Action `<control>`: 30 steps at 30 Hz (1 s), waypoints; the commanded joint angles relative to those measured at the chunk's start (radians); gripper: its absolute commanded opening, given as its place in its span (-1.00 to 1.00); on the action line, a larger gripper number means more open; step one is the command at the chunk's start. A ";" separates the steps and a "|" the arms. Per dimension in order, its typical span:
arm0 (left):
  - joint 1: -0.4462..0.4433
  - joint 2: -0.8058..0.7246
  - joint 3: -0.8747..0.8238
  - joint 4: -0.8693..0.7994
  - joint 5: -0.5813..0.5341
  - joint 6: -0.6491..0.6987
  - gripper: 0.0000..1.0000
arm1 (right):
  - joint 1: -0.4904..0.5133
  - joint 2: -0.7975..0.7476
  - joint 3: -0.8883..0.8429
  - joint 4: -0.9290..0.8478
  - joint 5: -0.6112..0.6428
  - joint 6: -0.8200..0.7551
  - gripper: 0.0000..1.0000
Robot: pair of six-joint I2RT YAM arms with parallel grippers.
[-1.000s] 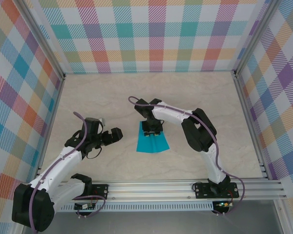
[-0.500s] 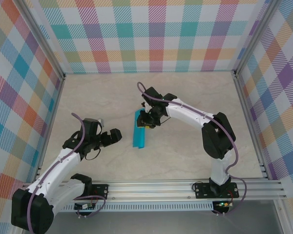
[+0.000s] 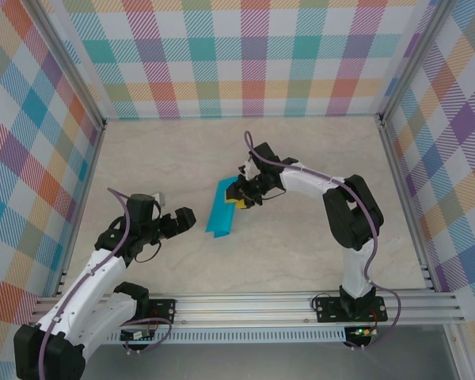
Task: Fold a paper plane with a square sheet of paper (pick it up from the middle)
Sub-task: Fold the square sheet of paper in half at the center of the table.
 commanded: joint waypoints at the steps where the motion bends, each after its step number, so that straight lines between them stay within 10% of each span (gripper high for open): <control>1: 0.011 0.014 0.007 0.041 0.043 -0.019 1.00 | -0.032 0.008 -0.078 0.061 -0.036 0.006 -0.40; 30: -0.079 0.189 -0.008 0.287 0.154 -0.105 0.90 | -0.076 -0.027 -0.179 -0.118 0.164 -0.146 0.08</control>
